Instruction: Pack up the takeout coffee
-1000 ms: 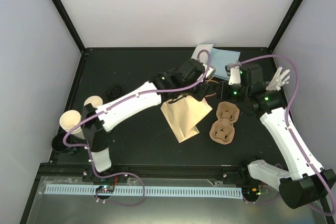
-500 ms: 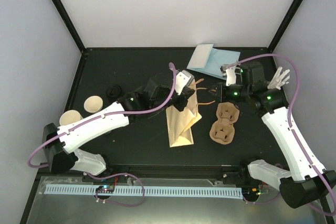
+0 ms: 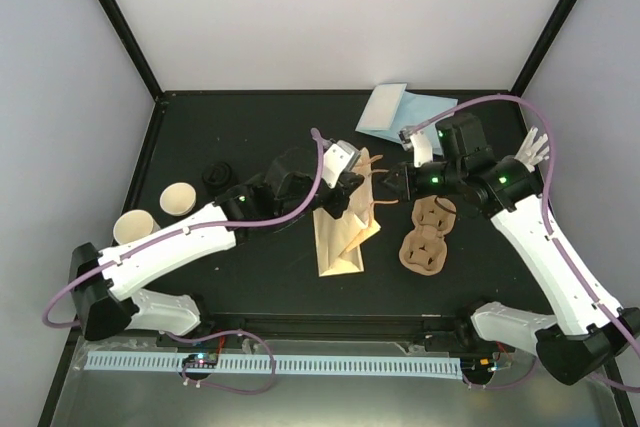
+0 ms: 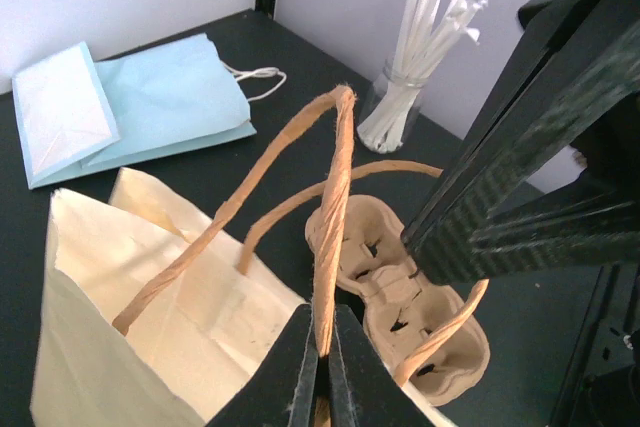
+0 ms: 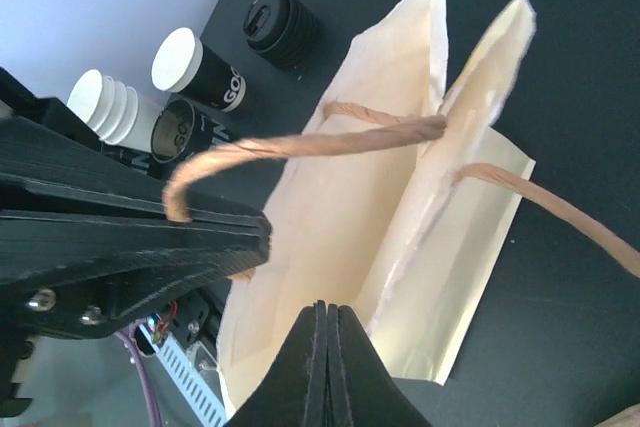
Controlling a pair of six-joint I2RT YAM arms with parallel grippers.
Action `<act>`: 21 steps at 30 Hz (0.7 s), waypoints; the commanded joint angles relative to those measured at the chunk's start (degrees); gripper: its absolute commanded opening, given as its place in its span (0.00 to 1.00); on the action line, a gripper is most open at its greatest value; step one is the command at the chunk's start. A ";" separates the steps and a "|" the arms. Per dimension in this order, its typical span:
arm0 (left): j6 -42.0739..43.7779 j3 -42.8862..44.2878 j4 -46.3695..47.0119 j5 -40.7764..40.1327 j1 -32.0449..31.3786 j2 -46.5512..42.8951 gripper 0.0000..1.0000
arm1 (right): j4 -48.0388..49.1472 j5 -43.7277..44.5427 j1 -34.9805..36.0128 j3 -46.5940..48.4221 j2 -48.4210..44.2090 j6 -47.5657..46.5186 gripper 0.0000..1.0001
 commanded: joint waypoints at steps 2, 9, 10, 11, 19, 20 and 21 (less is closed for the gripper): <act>-0.57 -0.71 3.48 0.48 -0.33 -4.08 0.02 | -1.98 1.94 2.15 1.59 0.74 -0.52 0.01; -0.46 -2.64 4.66 0.19 -0.33 -6.07 0.02 | -0.72 1.89 4.56 1.84 1.56 1.64 0.01; -0.47 -2.95 4.83 0.19 -0.33 -6.28 0.01 | -0.24 1.29 4.88 1.80 1.83 2.08 0.01; -0.55 -3.21 4.93 0.22 -0.33 -6.37 0.01 | 0.26 0.80 5.20 1.75 2.03 2.71 0.01; -1.08 -4.51 4.92 0.16 -0.33 -7.19 0.02 | 3.37 0.86 8.64 -0.51 4.00 5.06 0.01; -1.12 -4.67 4.92 0.08 -0.35 -7.39 0.02 | 4.16 1.03 8.98 -1.15 4.00 5.67 0.01; -1.18 -4.81 4.91 -0.03 -0.33 -7.52 0.02 | 5.27 1.10 9.21 -1.88 4.07 6.37 0.01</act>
